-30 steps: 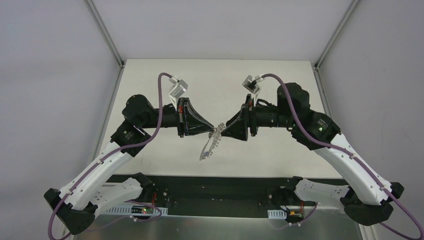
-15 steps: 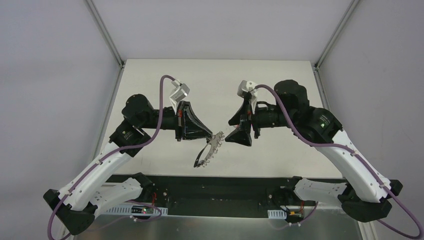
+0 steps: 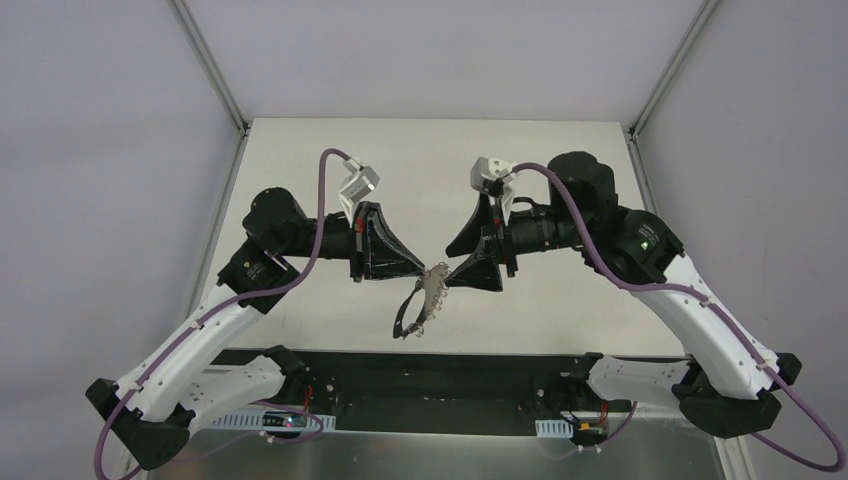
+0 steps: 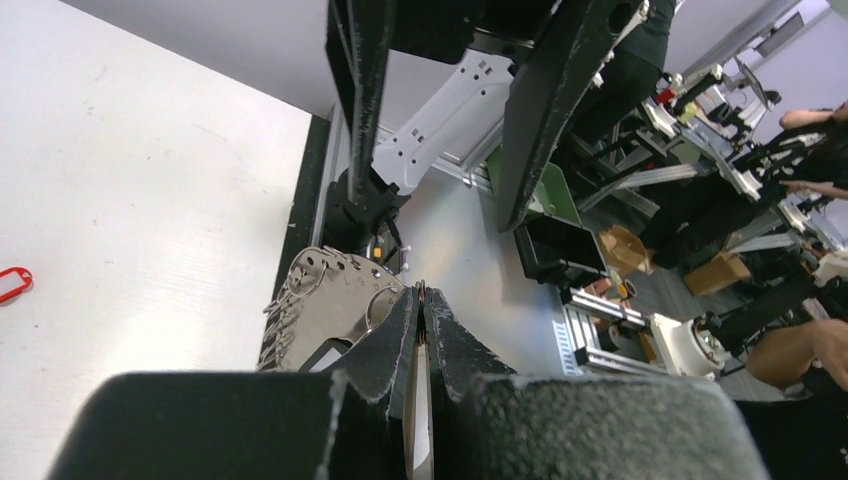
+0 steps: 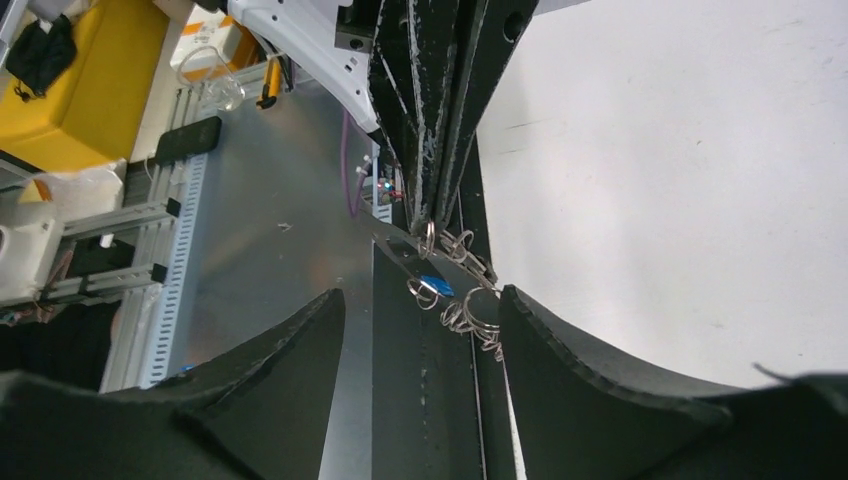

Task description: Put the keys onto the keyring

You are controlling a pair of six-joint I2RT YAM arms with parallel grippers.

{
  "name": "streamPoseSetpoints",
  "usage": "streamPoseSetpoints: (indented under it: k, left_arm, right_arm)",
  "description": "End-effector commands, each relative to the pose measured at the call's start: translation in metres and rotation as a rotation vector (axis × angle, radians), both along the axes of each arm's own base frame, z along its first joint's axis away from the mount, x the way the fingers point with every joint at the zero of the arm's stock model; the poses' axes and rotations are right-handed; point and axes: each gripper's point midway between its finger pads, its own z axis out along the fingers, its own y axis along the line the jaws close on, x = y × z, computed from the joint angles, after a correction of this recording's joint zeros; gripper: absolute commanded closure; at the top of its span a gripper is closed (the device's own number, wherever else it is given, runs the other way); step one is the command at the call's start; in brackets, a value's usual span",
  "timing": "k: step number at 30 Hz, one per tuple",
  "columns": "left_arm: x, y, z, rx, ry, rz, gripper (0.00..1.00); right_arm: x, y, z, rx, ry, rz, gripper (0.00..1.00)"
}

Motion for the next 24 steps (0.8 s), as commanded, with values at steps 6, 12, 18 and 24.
streamPoseSetpoints:
  k: [6,12,18,24]
  left_arm:
    - [0.027,0.005,0.034,-0.104,0.026,0.220,1.00]
    - [0.045,0.008,0.034,-0.133,0.096,0.329,1.00]
    - [0.054,0.010,0.034,-0.168,0.155,0.380,1.00]
    - [0.058,0.015,0.035,-0.198,0.187,0.424,1.00]
  right_arm:
    - [0.005,0.010,0.032,0.148,0.172,-0.138,0.47]
    - [0.015,0.019,0.041,0.213,0.291,-0.213,0.54]
    - [0.034,0.031,0.044,0.264,0.378,-0.303,0.55]
    - [0.047,0.036,0.038,0.266,0.402,-0.364,0.56]
